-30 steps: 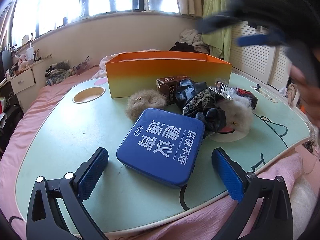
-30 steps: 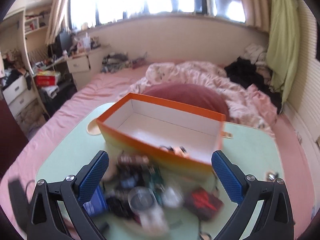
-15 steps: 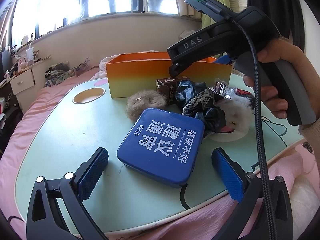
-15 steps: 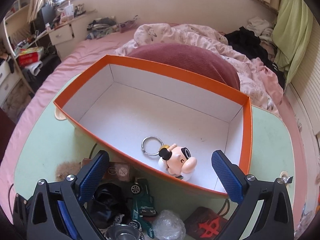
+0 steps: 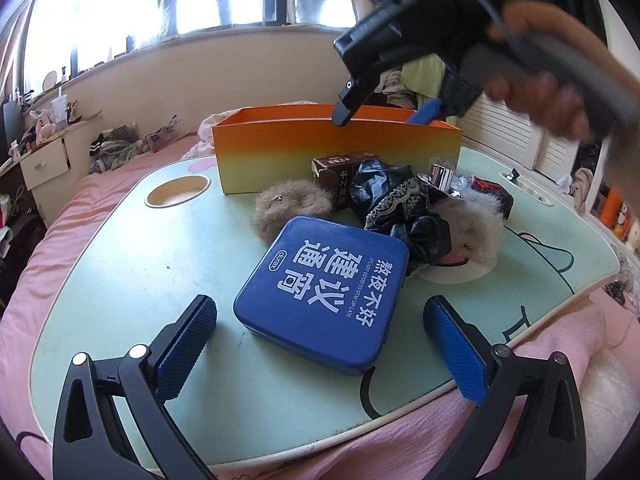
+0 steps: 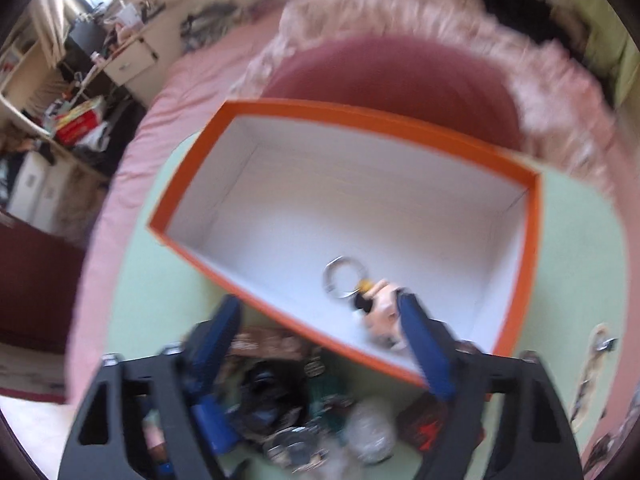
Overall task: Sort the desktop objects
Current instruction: 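Lower the open right gripper into the box toward the keyring figure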
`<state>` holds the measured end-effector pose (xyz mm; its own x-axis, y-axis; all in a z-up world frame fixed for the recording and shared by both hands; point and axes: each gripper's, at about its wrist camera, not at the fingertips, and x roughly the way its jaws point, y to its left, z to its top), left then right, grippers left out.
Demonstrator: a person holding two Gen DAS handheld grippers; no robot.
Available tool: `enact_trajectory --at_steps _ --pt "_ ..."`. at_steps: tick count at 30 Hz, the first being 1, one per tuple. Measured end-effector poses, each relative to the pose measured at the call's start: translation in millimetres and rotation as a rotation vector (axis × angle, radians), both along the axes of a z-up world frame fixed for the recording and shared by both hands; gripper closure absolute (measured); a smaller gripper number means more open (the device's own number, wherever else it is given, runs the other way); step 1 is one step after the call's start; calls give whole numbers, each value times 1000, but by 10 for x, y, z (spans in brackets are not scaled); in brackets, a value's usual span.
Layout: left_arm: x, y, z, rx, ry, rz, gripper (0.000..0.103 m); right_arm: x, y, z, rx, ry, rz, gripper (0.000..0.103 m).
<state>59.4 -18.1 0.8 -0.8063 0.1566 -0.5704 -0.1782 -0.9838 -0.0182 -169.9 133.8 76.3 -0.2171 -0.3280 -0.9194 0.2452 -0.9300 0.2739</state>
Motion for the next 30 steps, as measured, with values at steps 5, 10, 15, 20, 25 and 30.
enact_trajectory --at_steps 5,10,15,20,25,30 --pt "1 -3 -2 0 0 -1 0 -222 -10 36 8 -78 -42 31" --pt "10 0 10 3 3 -4 0 -288 178 147 -135 -33 -145 32" --pt "16 0 9 2 3 -4 0 -398 46 -141 74 -123 -168 31" --pt "24 5 12 2 3 -5 0 -405 -200 -288 335 -127 -83 30" --pt "-8 -18 -8 3 2 -3 0 -294 -256 -252 275 -161 28 74" --pt "-4 -11 -5 1 3 -3 0 -246 -119 -282 231 -156 -4 101"
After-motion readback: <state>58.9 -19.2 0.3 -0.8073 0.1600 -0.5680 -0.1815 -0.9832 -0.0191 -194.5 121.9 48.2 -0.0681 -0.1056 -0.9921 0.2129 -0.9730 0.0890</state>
